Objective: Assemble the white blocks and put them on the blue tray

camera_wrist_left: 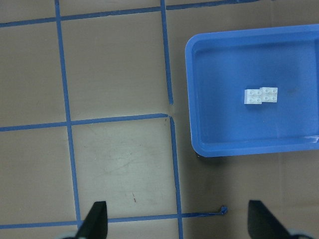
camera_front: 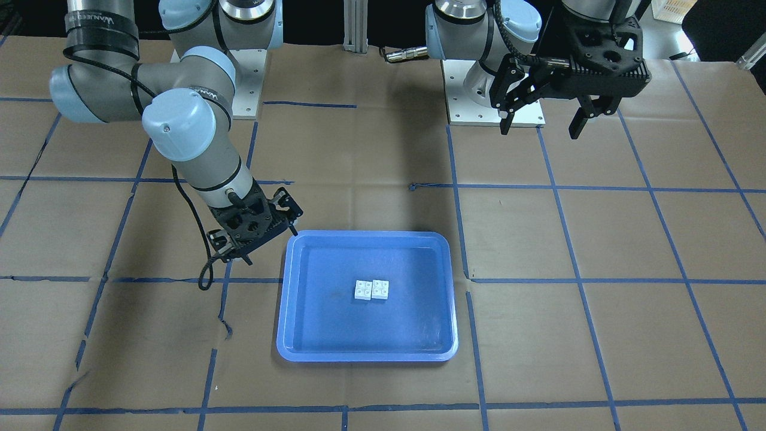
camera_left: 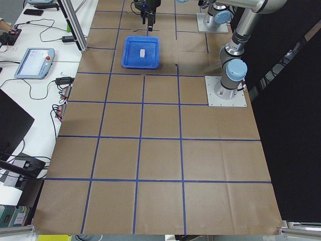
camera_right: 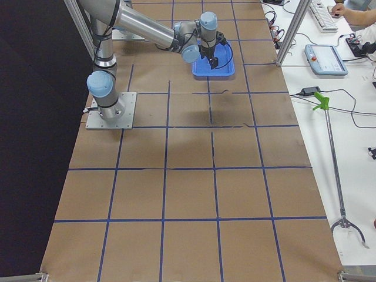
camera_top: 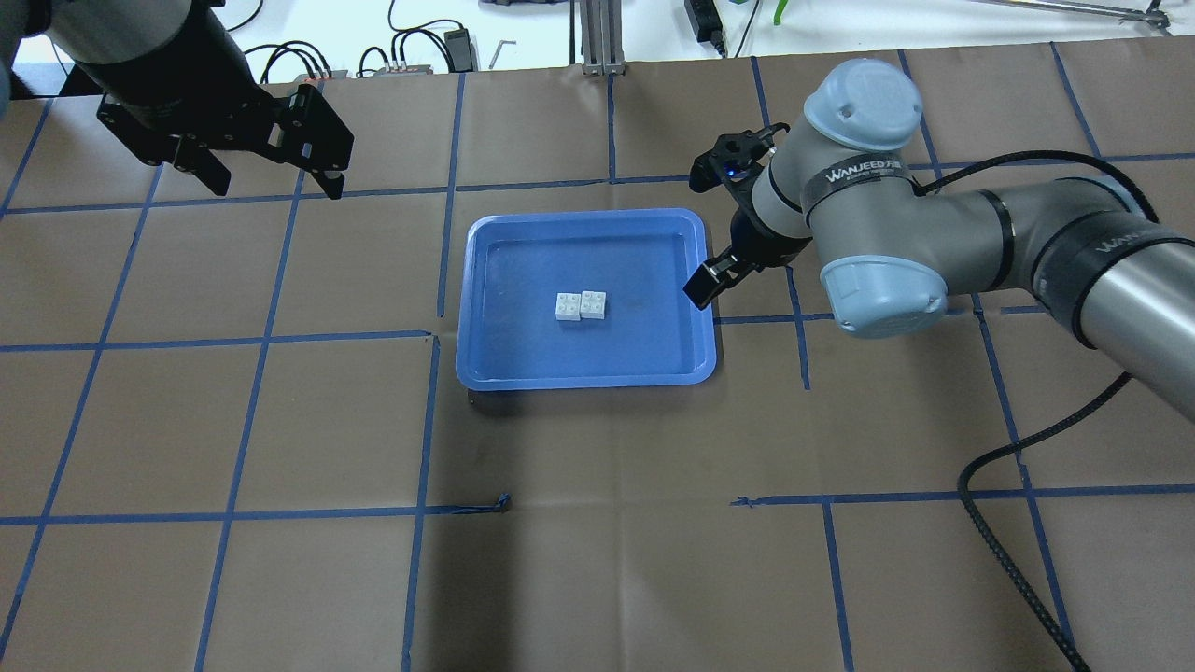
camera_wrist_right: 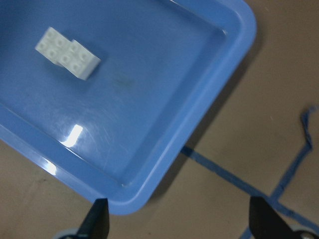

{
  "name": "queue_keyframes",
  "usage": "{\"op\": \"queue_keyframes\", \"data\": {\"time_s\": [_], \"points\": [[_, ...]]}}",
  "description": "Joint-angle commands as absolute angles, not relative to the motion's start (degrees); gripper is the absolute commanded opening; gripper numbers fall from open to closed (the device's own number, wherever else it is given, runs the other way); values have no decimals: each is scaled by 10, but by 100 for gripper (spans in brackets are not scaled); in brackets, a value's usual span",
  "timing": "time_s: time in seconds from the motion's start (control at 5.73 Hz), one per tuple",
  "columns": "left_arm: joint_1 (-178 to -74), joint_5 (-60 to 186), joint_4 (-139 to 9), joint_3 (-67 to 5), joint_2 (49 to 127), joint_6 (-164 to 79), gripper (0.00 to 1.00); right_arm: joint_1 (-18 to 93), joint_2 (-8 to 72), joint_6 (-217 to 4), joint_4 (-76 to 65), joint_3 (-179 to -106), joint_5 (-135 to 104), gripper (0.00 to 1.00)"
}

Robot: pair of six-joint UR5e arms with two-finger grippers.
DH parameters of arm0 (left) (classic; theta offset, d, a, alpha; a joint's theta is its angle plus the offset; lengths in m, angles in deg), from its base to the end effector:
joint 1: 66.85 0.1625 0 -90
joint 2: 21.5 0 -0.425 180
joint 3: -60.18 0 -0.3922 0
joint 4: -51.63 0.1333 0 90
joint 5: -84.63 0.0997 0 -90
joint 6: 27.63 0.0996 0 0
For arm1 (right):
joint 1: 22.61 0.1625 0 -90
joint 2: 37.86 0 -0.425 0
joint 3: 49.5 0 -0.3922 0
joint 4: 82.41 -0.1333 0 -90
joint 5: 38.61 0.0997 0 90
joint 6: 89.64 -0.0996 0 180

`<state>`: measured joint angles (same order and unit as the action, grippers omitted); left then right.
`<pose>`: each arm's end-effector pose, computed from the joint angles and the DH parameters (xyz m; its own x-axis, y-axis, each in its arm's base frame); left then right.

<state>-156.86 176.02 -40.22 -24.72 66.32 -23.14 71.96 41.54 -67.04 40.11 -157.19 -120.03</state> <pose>-0.1310 -0.4815 0.5472 -0.9966 0.0758 -0.0315 0.0784 0.9926 -0.0924 0.1899 -0.5167 0.3035 -0.8786 -0.4649 -0.1090 -0.4518 0.8833 -0.1253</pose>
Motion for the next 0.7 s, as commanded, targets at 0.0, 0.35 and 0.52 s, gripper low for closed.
{"op": "queue_keyframes", "data": {"time_s": [0.0,0.35,0.52], "points": [[-1569,1760,-402,-247,663,-231,99,691,501,-824,219,-1531,-1263,100],[-1569,1759,-402,-247,663,-231,99,683,506,-901,21,-1385,-1269,100],[-1569,1759,-402,-247,663,-231,99,684,506,-901,-8,-1345,-1269,100]]}}
